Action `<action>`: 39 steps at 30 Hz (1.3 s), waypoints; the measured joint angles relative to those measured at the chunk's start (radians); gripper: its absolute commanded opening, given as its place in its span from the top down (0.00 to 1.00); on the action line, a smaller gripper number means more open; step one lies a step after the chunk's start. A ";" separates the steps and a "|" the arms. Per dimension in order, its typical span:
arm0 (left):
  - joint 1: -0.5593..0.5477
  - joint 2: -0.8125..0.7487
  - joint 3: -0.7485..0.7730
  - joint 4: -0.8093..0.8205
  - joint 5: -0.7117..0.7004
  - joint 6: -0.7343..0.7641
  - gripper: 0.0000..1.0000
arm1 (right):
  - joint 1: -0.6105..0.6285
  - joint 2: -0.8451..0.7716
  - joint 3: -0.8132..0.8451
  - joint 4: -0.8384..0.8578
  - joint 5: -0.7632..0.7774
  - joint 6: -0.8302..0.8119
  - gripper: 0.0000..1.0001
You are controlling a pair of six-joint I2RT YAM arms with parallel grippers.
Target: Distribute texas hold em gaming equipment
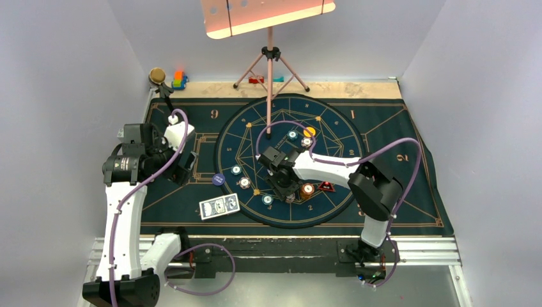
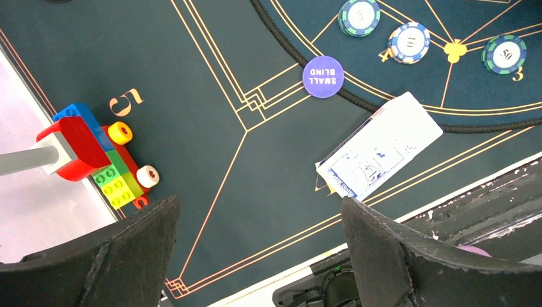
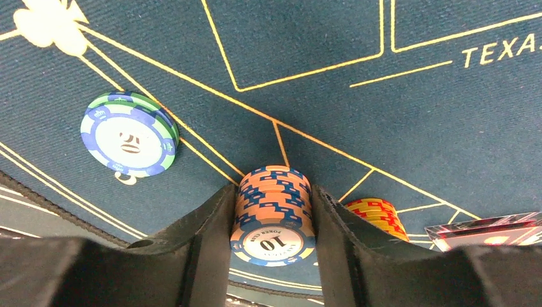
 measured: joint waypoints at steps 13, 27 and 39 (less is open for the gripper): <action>0.000 -0.005 0.000 0.000 -0.011 0.008 0.00 | -0.018 0.001 0.064 -0.032 -0.003 0.004 0.83; 0.000 -0.005 0.000 0.001 -0.011 0.008 0.00 | -0.371 -0.149 0.115 -0.057 0.018 0.060 0.84; 0.000 -0.005 0.000 0.001 -0.010 0.008 0.00 | -0.593 -0.152 -0.039 0.008 0.037 0.125 0.85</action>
